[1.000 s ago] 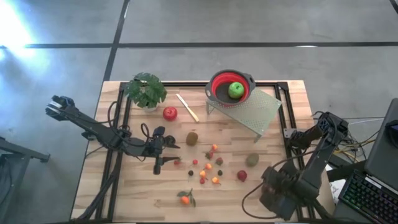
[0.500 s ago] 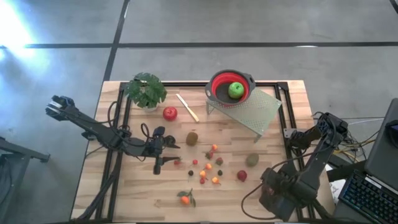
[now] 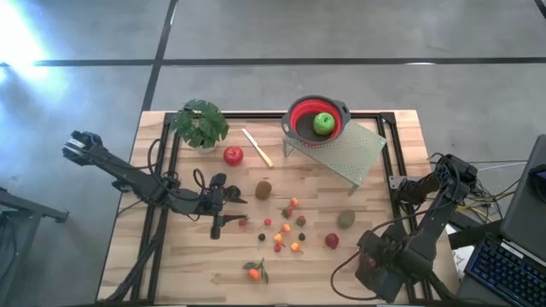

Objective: Pick & Place Fruit
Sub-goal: Put the dark red apple into the red gray colander on the shelf

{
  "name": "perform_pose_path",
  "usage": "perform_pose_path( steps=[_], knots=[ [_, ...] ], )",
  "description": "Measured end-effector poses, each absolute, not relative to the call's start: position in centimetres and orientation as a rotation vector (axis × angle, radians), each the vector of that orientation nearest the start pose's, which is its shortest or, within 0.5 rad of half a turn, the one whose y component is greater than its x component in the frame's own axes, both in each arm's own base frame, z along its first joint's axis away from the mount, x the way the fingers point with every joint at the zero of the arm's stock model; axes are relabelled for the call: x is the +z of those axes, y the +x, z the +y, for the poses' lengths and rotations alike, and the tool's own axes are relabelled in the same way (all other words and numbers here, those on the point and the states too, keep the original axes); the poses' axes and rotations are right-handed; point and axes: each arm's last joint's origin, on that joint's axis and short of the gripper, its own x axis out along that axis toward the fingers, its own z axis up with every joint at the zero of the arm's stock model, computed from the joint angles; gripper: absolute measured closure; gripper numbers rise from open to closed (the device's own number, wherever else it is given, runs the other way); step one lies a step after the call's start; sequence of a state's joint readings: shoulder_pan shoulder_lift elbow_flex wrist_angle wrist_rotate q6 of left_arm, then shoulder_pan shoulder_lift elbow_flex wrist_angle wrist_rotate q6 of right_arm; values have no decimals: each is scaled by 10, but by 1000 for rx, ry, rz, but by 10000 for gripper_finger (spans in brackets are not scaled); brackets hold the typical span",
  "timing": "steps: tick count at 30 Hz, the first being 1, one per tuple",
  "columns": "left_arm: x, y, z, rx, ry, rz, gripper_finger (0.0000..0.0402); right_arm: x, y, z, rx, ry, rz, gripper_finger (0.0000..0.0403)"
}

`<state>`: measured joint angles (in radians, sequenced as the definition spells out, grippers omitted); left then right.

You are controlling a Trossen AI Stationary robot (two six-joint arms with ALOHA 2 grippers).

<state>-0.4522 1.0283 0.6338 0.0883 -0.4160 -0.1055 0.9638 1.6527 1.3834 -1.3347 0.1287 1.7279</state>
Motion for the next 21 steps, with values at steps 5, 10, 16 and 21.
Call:
perform_pose_path(
  steps=[5,10,16,21],
  knots=[
    [262,205,-87,-21,24,279,204,262,170,239,-611,554,1377,56],
    [262,205,-87,-22,24,279,204,262,170,239,-607,557,1384,45],
    [262,205,-87,-21,24,279,204,260,170,240,-598,567,1382,50],
    [262,205,-87,-22,24,279,204,255,171,243,-573,594,1375,63]
  ],
)
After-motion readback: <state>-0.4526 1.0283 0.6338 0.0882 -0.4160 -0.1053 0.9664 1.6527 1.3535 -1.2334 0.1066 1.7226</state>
